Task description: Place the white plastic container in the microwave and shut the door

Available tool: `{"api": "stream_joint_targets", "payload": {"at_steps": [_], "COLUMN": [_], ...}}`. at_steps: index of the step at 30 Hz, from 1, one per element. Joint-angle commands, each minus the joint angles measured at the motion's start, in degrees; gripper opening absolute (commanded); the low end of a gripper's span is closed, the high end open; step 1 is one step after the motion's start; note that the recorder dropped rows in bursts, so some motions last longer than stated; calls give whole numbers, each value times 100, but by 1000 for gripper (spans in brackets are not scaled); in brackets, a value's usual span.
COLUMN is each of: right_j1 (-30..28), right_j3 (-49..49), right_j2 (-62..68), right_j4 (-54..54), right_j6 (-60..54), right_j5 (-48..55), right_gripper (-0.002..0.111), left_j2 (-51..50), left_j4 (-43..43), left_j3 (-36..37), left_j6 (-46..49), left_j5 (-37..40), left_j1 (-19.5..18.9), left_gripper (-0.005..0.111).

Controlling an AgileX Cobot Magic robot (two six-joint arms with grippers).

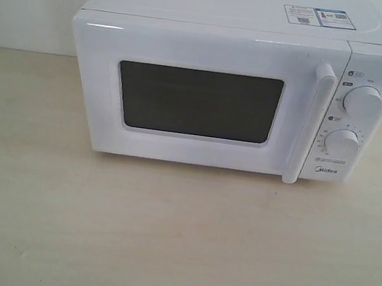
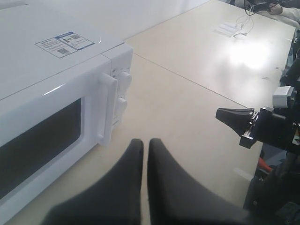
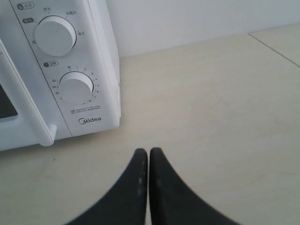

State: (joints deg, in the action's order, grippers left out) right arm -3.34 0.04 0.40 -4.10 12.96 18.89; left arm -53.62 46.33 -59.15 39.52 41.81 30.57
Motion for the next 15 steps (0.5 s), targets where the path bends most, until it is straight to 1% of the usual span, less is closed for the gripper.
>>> {"api": "stream_joint_targets", "payload": {"at_steps": [1, 3, 6, 8, 15], "right_j1": [-17, -17, -17, -17, -17], "right_j3": [-4, -4, -4, -4, -4], "right_j2": [-40, -40, -40, -40, -40], "right_j4": [-11, -11, -11, -11, -11], "right_j6": [-17, -17, -17, -17, -17], "right_j5": [-19, -19, -19, -19, -19], "right_gripper": [1, 1, 1, 1, 1], "left_j2": [210, 442, 848, 1188, 2489], "left_j4": [-275, -437, -477, -678, -1374], "left_j3": [6, 6, 6, 6, 89], "left_j6": [-53, -53, -42, -30, -57], "left_j5": [20, -71, -430, -536, -536], "left_j1": [33, -51, -253, -465, -1262], "left_gripper": [4, 4, 4, 4, 4]}}
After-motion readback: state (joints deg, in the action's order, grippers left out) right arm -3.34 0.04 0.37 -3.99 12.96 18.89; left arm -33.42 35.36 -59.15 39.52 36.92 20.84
